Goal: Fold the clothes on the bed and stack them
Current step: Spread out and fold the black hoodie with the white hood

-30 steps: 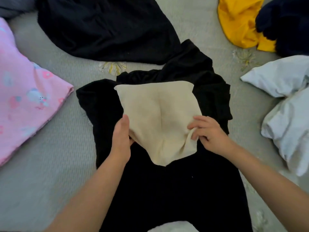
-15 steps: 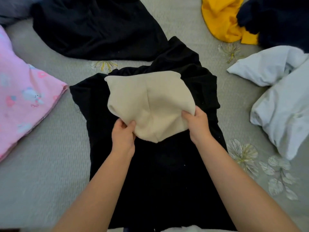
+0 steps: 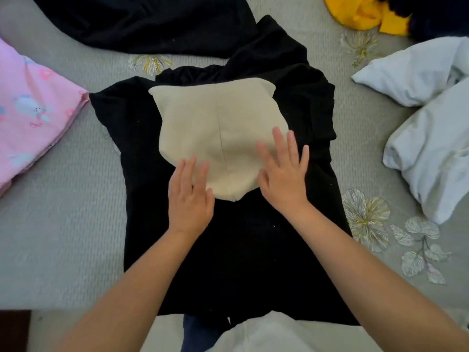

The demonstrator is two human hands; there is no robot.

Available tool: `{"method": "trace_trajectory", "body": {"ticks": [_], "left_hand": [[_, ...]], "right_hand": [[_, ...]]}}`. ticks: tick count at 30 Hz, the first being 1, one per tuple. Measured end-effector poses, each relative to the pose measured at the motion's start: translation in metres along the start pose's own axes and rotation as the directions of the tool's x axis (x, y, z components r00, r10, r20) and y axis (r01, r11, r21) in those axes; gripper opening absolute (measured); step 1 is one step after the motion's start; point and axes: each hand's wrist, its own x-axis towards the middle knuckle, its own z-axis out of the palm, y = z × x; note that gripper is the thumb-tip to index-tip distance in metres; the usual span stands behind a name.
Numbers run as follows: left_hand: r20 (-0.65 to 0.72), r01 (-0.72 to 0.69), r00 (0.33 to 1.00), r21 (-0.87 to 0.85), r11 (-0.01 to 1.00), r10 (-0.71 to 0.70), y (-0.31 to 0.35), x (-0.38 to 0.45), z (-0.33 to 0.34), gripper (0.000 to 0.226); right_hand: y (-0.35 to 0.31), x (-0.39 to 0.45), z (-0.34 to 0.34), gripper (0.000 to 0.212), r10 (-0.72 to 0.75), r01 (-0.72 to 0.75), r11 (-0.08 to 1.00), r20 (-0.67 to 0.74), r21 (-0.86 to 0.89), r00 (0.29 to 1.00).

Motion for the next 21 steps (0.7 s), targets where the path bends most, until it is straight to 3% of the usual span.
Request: {"method": "trace_trajectory", "body": {"ticks": [1,2,5,7,10,12,14,16,18,21], "left_hand": [[0.122,-0.138,0.984,0.078,0.987,0.128,-0.002,0.006,0.002,0.046],[0.298,-0.187,0.943,0.109,0.976,0.148,-0.005,0.011,0.003,0.047],[0.692,-0.252,0.722,0.237,0.938,0.019,-0.025,-0.001,0.023,0.055],[0.797,-0.24,0.6,0.255,0.937,-0.063,-0.03,-0.015,0.035,0.058],[0.851,-0.112,0.519,0.156,0.981,-0.076,-0.024,-0.02,0.037,0.063],[0.821,-0.086,0.571,0.077,0.993,-0.014,-0.025,-0.02,0.028,0.065],[0.698,-0.116,0.714,0.031,0.993,0.062,-0.027,-0.03,0.016,0.066],[0.601,-0.134,0.793,0.005,0.991,0.104,-0.025,-0.057,0.001,0.066],[0.583,-0.194,0.795,-0.013,0.981,0.165,-0.018,-0.094,-0.011,0.067],[0.636,-0.315,0.729,-0.016,0.949,0.253,-0.01,-0.16,-0.017,0.069]], "right_hand": [[0.001,0.001,0.004,0.051,-0.06,0.063,0.998,0.1,-0.028,0.993],[0.004,0.001,0.008,0.05,-0.068,0.08,0.996,0.22,-0.047,0.973],[0.029,-0.01,0.027,0.054,-0.024,0.123,0.978,0.496,-0.169,0.868],[0.04,-0.017,0.037,0.056,-0.002,0.15,0.968,0.592,-0.2,0.806],[0.035,-0.014,0.037,0.06,0.023,0.125,0.975,0.642,-0.184,0.767],[0.029,-0.013,0.029,0.06,0.017,0.093,0.986,0.633,-0.141,0.774],[0.025,-0.024,0.019,0.055,-0.017,0.075,0.994,0.552,-0.084,0.834],[0.022,-0.056,0.007,0.049,-0.073,0.107,0.993,0.475,-0.044,0.877],[0.02,-0.105,-0.003,0.046,-0.158,0.184,0.983,0.424,-0.02,0.892],[0.028,-0.191,-0.009,0.054,-0.266,0.345,0.932,0.436,-0.112,0.86]]}}
